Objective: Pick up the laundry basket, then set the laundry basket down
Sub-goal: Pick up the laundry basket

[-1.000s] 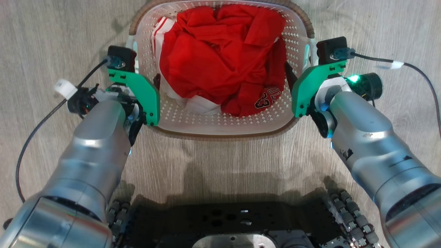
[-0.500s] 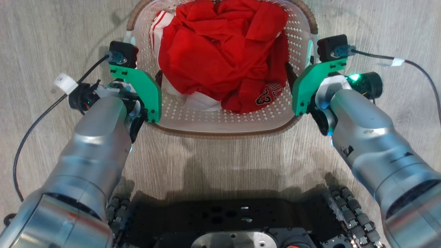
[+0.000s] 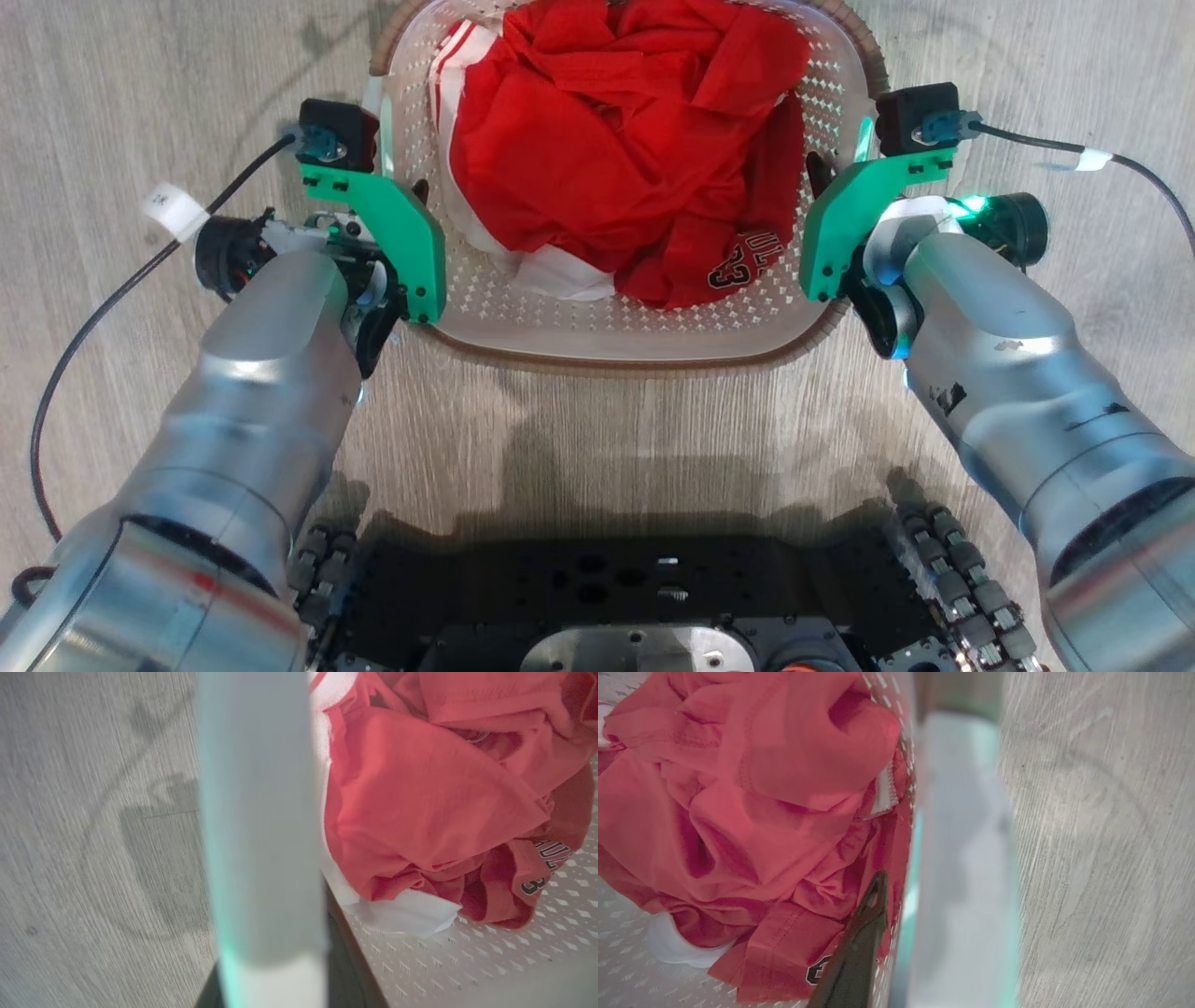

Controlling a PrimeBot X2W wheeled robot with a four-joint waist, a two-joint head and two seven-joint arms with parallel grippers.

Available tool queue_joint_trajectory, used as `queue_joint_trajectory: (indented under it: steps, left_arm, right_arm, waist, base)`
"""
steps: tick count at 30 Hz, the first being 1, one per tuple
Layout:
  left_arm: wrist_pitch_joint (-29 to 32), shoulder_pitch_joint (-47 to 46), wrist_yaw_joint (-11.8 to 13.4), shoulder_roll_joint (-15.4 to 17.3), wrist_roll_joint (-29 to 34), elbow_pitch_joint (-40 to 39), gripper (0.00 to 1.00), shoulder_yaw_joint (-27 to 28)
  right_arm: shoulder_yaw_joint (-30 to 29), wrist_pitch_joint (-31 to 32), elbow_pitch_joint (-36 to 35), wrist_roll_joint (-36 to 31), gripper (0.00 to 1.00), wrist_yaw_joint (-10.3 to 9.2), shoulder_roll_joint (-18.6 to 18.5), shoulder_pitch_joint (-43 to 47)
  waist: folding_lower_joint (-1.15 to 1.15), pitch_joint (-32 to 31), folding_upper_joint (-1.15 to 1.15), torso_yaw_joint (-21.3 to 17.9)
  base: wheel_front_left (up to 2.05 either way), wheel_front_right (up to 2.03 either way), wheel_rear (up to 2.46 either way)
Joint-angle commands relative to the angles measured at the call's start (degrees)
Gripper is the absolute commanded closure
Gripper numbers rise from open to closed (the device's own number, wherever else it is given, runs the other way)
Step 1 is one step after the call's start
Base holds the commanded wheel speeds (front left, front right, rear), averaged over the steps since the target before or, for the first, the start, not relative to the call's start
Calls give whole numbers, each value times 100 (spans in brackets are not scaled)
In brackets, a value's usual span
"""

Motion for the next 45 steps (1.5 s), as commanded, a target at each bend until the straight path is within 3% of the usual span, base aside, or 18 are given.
queue_joint_trajectory:
  steps: [1, 13, 18, 45]
  left_arm:
    - [34, 128, -25, 140, 4, -37, 100, -62]
    - [211, 296, -65, 140, -330, -11, 100, -403]
    - [480, 541, -79, 140, -415, 18, 100, -599]
    - [2174, 1695, -92, 159, -1175, -356, 100, -1935]
  right_arm:
    - [167, -75, -34, -15, 100, 17, 108, 224]
    - [413, 73, 53, 228, 100, 17, 108, 238]
    - [699, 471, -47, 350, 100, 17, 108, 434]
    - [1684, 2274, -242, 1434, 100, 17, 84, 1601]
  waist:
    - [0, -10, 0, 8]
    - [0, -343, 0, -16]
    - [0, -730, 0, -63]
    - [0, -3735, 0, 140]
  base:
    - [0, 0, 0]
    - [0, 0, 0]
    - [0, 0, 0]
    - [0, 0, 0]
